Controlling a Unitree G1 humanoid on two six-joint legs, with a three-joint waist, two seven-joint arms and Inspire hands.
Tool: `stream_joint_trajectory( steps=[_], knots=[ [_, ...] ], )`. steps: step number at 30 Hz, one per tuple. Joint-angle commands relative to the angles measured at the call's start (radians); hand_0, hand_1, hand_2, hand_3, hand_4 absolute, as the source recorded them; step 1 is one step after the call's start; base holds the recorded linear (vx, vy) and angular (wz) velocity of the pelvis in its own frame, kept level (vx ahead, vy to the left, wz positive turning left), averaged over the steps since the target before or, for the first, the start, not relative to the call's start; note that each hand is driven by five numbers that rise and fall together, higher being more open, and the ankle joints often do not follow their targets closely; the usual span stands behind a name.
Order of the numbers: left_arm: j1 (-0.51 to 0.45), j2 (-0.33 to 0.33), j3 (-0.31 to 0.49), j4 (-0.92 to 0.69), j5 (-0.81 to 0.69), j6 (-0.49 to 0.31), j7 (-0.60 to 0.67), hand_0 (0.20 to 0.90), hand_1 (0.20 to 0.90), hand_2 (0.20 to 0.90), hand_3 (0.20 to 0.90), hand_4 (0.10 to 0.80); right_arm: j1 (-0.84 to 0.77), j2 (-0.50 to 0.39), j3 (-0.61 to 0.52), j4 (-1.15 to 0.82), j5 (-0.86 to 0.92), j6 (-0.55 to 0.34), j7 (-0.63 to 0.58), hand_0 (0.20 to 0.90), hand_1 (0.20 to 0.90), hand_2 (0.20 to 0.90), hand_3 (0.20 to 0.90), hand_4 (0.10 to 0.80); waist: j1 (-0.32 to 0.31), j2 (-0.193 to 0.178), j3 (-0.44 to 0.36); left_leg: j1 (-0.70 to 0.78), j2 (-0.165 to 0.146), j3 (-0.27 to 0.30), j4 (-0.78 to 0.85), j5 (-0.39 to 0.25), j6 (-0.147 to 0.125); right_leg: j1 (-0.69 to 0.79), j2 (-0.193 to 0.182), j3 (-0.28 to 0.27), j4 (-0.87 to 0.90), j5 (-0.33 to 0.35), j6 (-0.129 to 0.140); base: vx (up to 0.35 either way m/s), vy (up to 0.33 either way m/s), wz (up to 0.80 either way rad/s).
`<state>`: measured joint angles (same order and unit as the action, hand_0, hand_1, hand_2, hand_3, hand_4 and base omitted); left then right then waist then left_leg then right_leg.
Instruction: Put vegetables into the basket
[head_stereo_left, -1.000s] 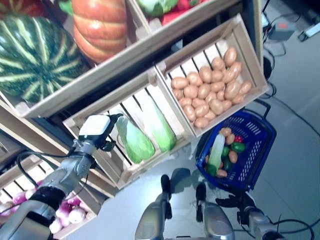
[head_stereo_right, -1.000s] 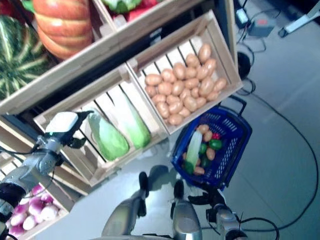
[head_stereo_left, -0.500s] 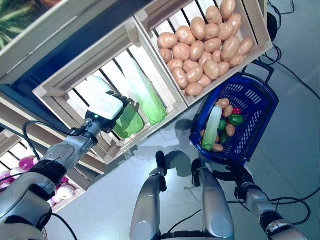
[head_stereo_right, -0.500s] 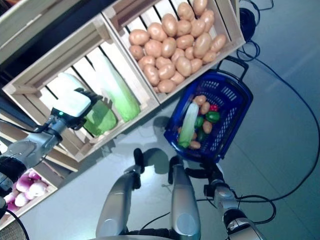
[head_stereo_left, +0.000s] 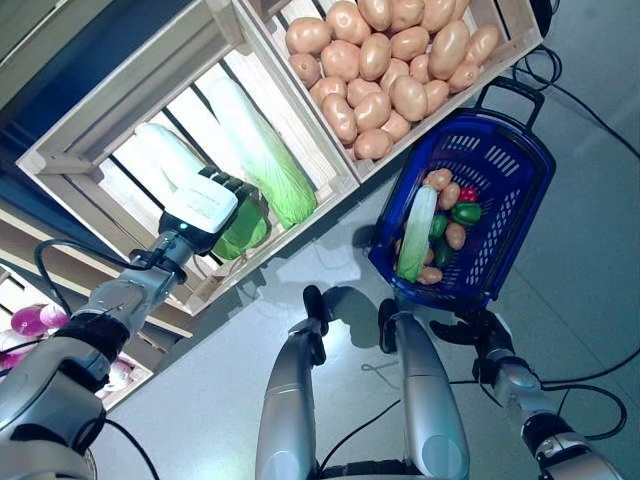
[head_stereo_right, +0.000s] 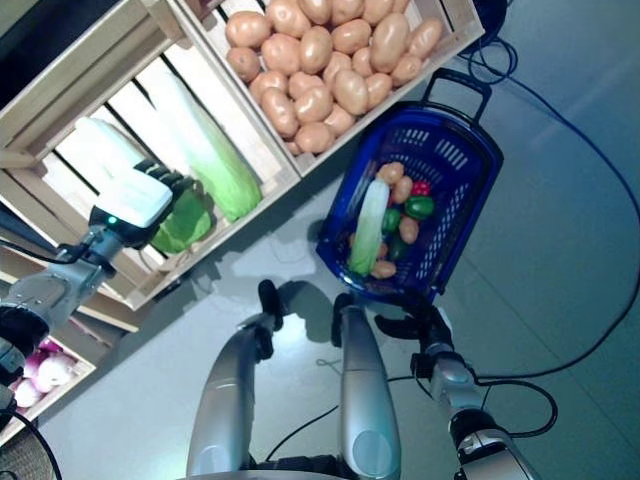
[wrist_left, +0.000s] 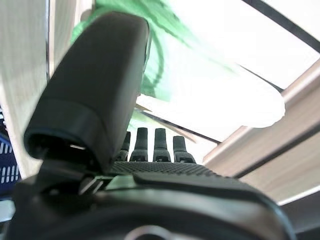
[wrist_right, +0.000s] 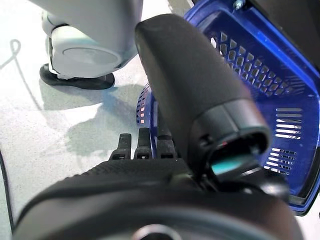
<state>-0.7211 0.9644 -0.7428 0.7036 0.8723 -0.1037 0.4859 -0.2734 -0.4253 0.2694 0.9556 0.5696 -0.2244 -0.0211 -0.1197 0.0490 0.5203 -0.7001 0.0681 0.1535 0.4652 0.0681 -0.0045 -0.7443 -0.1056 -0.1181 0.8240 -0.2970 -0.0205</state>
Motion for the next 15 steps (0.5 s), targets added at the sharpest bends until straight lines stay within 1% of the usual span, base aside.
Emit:
stream_joint_trajectory(
  steps=[1, 4, 6, 8, 12, 13, 15],
  knots=[
    [-0.04, 0.082, 0.07, -0.069, 0.011, 0.067, 0.0, 0.9, 0.9, 0.9, 0.9, 0.8, 0.081, -0.053, -0.027, 0.001, 0.047, 0.009, -0.045, 0.9, 0.9, 0.9, 0.9, 0.8, -0.003, 0.016, 0.0, -0.013, 0.001, 0.025, 0.187, -0.217, -0.011, 0.048, 0.003, 0.014, -0.159, 0.127, 0.025, -0.019, 0.013, 0.04],
    [-0.04, 0.088, 0.057, -0.084, -0.014, 0.051, -0.025, 0.9, 0.9, 0.9, 0.9, 0.8, 0.078, -0.05, -0.034, 0.003, 0.067, -0.007, -0.065, 0.9, 0.9, 0.9, 0.9, 0.8, 0.0, 0.014, 0.0, -0.019, 0.004, 0.026, 0.191, -0.221, -0.01, 0.041, 0.001, 0.011, -0.154, 0.126, 0.025, 0.0, 0.0, 0.0],
    [-0.022, 0.083, 0.067, -0.094, -0.004, 0.039, -0.039, 0.9, 0.9, 0.9, 0.9, 0.8, 0.078, -0.048, -0.045, -0.005, 0.075, -0.006, -0.075, 0.9, 0.9, 0.9, 0.9, 0.8, 0.002, 0.012, 0.0, -0.018, 0.003, 0.024, 0.19, -0.222, -0.011, 0.044, 0.002, 0.007, -0.156, 0.127, 0.027, 0.0, 0.0, 0.0],
    [-0.018, 0.081, 0.054, -0.097, 0.0, 0.04, -0.048, 0.9, 0.9, 0.9, 0.9, 0.8, 0.074, -0.049, -0.049, -0.01, 0.071, -0.004, -0.08, 0.9, 0.9, 0.9, 0.9, 0.8, 0.002, 0.012, 0.0, -0.02, 0.003, 0.024, 0.191, -0.223, -0.01, 0.041, 0.003, 0.006, -0.154, 0.128, 0.027, 0.0, 0.0, 0.0],
    [-0.012, 0.074, 0.041, -0.09, 0.002, 0.049, -0.011, 0.9, 0.9, 0.9, 0.9, 0.8, 0.068, -0.048, -0.051, -0.013, 0.073, -0.009, -0.085, 0.9, 0.9, 0.9, 0.9, 0.8, 0.004, 0.011, 0.0, -0.029, 0.005, 0.023, 0.194, -0.224, -0.009, 0.032, 0.001, 0.005, -0.148, 0.127, 0.027, 0.0, 0.0, 0.0],
    [-0.011, 0.075, 0.039, -0.086, 0.0, 0.043, 0.01, 0.9, 0.9, 0.9, 0.9, 0.8, 0.067, -0.047, -0.051, -0.012, 0.069, -0.015, -0.092, 0.9, 0.9, 0.9, 0.9, 0.8, 0.005, 0.01, 0.0, -0.03, 0.006, 0.023, 0.194, -0.224, -0.008, 0.031, 0.001, 0.004, -0.15, 0.128, 0.027, 0.0, 0.0, 0.0],
    [-0.007, 0.071, 0.041, -0.083, 0.001, 0.055, 0.029, 0.9, 0.9, 0.9, 0.9, 0.8, 0.067, -0.044, -0.051, -0.018, 0.056, -0.031, -0.127, 0.9, 0.9, 0.9, 0.9, 0.8, 0.005, 0.007, 0.0, -0.038, 0.009, 0.023, 0.199, -0.226, -0.007, 0.025, 0.002, 0.004, -0.149, 0.13, 0.028, 0.0, 0.0, 0.0]
  ],
)
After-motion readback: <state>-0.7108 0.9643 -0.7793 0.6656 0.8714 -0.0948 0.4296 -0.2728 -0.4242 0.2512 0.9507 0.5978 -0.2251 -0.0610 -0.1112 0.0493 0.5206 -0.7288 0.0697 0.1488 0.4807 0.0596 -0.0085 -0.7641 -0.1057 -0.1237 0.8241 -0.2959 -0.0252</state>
